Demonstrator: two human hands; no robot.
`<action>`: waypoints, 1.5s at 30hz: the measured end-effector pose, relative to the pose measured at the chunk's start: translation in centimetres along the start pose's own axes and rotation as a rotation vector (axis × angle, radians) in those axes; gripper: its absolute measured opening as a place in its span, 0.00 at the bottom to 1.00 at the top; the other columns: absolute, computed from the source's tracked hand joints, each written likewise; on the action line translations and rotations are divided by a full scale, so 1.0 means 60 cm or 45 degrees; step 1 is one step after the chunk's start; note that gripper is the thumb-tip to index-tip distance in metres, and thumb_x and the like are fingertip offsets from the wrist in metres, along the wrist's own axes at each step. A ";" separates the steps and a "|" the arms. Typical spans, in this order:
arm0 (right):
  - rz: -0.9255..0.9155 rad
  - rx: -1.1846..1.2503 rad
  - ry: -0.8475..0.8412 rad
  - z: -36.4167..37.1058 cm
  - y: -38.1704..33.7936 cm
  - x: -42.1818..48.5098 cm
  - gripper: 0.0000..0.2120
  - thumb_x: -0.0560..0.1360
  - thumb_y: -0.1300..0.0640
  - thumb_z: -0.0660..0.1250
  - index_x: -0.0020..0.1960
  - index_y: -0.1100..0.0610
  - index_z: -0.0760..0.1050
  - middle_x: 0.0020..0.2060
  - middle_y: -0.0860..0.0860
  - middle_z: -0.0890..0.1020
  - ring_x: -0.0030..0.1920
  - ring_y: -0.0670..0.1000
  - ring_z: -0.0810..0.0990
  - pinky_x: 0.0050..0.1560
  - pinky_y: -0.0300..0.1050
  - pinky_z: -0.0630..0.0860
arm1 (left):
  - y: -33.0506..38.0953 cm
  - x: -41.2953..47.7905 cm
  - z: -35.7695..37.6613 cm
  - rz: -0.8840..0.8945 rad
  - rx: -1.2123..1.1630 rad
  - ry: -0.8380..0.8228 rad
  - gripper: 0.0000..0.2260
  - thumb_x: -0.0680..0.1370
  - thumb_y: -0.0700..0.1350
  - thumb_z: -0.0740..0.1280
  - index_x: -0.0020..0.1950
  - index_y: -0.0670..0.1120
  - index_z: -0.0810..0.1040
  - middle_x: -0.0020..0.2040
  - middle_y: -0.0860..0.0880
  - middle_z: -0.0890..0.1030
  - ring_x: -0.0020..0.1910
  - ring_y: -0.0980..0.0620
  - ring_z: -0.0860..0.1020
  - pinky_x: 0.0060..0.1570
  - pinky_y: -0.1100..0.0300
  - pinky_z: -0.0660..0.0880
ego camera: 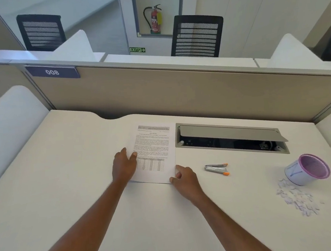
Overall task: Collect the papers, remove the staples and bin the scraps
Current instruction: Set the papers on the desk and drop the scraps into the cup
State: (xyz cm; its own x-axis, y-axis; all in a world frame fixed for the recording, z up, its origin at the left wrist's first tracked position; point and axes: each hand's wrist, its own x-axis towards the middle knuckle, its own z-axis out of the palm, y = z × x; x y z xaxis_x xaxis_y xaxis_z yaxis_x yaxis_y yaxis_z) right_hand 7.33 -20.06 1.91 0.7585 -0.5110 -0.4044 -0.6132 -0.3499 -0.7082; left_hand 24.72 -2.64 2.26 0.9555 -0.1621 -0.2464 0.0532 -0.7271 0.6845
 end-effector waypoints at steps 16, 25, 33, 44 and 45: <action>-0.045 0.175 0.071 -0.034 0.015 -0.060 0.34 0.77 0.45 0.76 0.79 0.50 0.70 0.67 0.50 0.76 0.58 0.49 0.79 0.61 0.45 0.75 | 0.045 -0.098 -0.002 0.121 0.089 0.013 0.28 0.86 0.56 0.66 0.83 0.45 0.69 0.81 0.43 0.73 0.81 0.40 0.69 0.77 0.37 0.67; -0.059 0.370 0.211 -0.119 0.043 -0.103 0.34 0.76 0.44 0.78 0.78 0.48 0.71 0.68 0.50 0.76 0.60 0.49 0.79 0.61 0.47 0.78 | 0.137 -0.185 0.058 0.325 0.018 -0.066 0.28 0.86 0.53 0.68 0.83 0.44 0.69 0.82 0.43 0.72 0.82 0.41 0.68 0.81 0.42 0.67; -0.026 0.442 0.407 -0.231 0.107 -0.148 0.34 0.76 0.42 0.77 0.78 0.49 0.71 0.68 0.50 0.76 0.64 0.51 0.78 0.62 0.46 0.77 | 0.232 -0.309 0.158 0.458 -0.055 -0.276 0.24 0.88 0.44 0.63 0.85 0.45 0.67 0.84 0.45 0.70 0.84 0.44 0.67 0.82 0.46 0.64; 0.104 0.475 0.629 -0.366 0.237 -0.214 0.34 0.76 0.41 0.76 0.78 0.48 0.71 0.69 0.50 0.78 0.61 0.50 0.79 0.59 0.45 0.75 | 0.331 -0.437 0.298 0.685 -0.033 -0.665 0.26 0.87 0.38 0.62 0.85 0.47 0.65 0.85 0.47 0.69 0.84 0.46 0.66 0.83 0.46 0.64; 0.114 0.479 0.647 -0.375 0.249 -0.219 0.34 0.76 0.41 0.76 0.78 0.48 0.71 0.69 0.51 0.78 0.62 0.51 0.79 0.59 0.46 0.76 | 0.337 -0.444 0.309 0.696 -0.024 -0.693 0.26 0.87 0.39 0.63 0.86 0.47 0.65 0.84 0.47 0.69 0.84 0.46 0.66 0.83 0.46 0.64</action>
State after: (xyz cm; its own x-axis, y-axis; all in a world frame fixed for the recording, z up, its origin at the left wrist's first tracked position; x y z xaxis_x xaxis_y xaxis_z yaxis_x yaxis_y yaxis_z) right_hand -16.73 -36.25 9.66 0.4520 -0.8664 -0.2122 -0.4799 -0.0357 -0.8766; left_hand -5.06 -25.40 9.95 0.5704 -0.8037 -0.1696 -0.3757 -0.4389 0.8162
